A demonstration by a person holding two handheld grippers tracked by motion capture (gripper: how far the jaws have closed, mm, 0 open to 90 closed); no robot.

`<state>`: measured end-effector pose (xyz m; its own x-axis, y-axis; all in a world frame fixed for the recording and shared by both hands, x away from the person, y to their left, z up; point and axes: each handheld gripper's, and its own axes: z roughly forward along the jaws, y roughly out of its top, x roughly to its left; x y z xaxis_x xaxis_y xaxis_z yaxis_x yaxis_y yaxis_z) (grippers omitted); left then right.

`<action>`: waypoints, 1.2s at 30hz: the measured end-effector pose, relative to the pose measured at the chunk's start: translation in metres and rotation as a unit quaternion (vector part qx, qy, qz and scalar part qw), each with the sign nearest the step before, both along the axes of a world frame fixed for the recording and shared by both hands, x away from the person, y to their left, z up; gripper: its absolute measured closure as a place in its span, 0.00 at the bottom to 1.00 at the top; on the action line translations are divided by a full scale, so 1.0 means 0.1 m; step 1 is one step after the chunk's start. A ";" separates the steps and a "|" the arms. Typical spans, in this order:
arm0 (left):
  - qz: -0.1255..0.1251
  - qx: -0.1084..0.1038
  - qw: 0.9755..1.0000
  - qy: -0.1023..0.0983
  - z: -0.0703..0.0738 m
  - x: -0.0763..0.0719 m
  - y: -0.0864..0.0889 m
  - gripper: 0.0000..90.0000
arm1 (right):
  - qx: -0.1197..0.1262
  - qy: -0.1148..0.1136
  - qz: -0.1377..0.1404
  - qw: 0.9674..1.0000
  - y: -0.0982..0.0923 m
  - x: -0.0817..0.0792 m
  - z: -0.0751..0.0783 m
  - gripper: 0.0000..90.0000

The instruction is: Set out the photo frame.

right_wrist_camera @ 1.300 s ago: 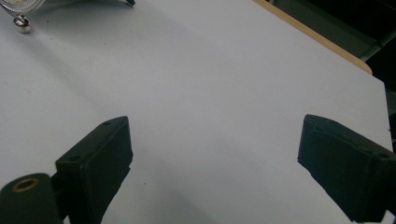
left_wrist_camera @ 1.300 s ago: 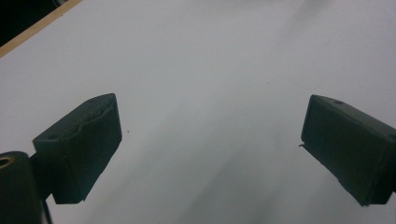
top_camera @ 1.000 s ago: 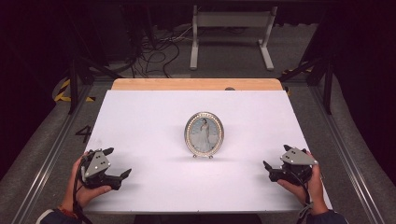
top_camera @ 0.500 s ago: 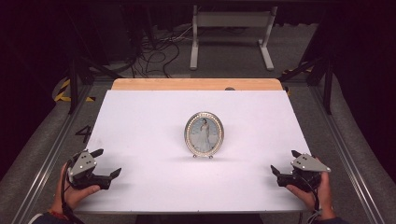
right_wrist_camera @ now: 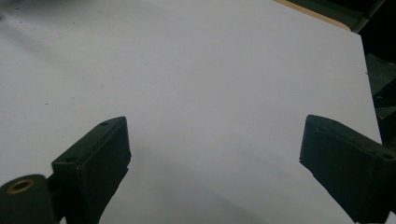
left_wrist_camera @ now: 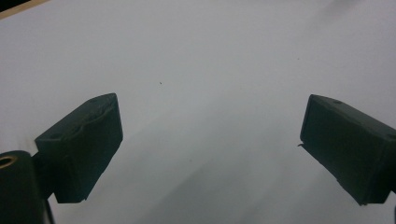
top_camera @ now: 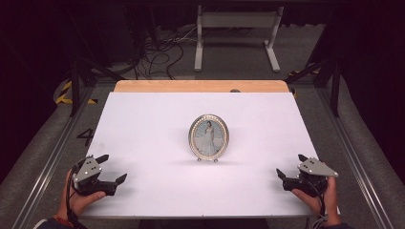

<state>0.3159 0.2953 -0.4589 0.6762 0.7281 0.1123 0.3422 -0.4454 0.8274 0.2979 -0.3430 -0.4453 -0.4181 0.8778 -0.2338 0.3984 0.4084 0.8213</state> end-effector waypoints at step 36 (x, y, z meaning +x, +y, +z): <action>0.000 -0.001 1.000 0.004 0.03 0.01 -0.07 0.07 | 0.014 -0.034 -0.030 0.999 0.00 -0.05 0.08 0.11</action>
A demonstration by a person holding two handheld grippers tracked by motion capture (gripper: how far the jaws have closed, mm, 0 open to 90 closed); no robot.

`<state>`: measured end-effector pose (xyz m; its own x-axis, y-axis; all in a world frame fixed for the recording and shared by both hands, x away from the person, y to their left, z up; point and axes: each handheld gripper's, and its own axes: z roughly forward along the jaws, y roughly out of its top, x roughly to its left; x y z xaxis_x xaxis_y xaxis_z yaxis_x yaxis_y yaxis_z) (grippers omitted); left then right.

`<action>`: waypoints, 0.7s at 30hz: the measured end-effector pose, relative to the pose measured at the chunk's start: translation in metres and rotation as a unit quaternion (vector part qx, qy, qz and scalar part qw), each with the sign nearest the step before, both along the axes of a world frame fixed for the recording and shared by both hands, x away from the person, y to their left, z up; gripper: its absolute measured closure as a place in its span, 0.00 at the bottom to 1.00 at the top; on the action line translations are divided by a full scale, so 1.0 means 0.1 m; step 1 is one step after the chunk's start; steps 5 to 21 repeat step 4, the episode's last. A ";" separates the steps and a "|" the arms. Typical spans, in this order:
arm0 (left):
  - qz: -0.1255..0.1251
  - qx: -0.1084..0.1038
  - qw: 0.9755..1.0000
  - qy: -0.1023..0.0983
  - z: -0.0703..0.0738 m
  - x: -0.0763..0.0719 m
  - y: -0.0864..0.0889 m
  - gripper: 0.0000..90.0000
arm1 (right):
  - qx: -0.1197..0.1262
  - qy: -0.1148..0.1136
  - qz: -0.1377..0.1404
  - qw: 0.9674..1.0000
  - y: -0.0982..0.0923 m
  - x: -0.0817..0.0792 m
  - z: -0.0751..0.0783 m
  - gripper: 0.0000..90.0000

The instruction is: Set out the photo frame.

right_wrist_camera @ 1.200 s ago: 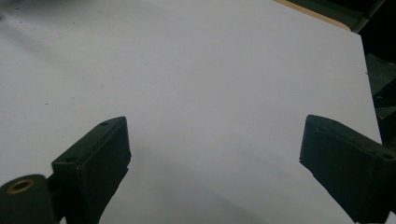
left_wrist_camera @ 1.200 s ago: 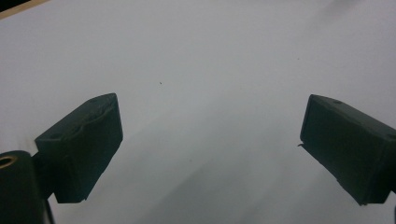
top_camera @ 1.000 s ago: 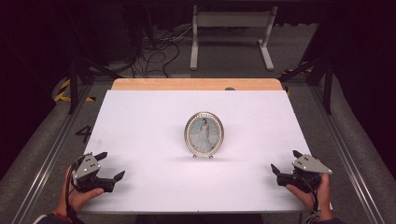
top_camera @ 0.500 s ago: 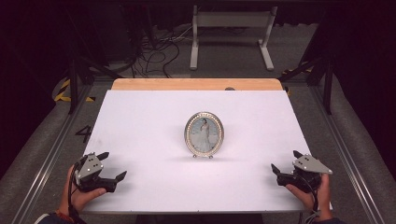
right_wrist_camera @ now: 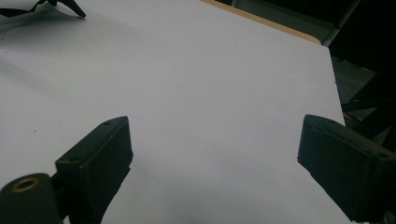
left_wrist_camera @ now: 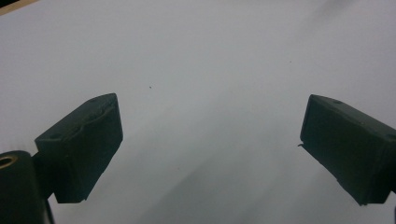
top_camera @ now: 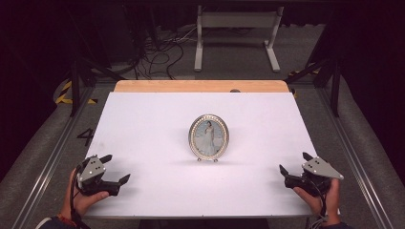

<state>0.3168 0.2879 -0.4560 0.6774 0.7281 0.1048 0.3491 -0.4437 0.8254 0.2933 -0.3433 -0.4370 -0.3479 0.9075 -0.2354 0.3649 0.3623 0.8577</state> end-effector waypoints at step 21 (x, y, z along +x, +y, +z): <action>0.006 -0.003 1.000 0.008 -0.01 0.02 0.00 0.07 | 0.009 0.003 0.001 1.000 -0.02 0.02 -0.02 0.11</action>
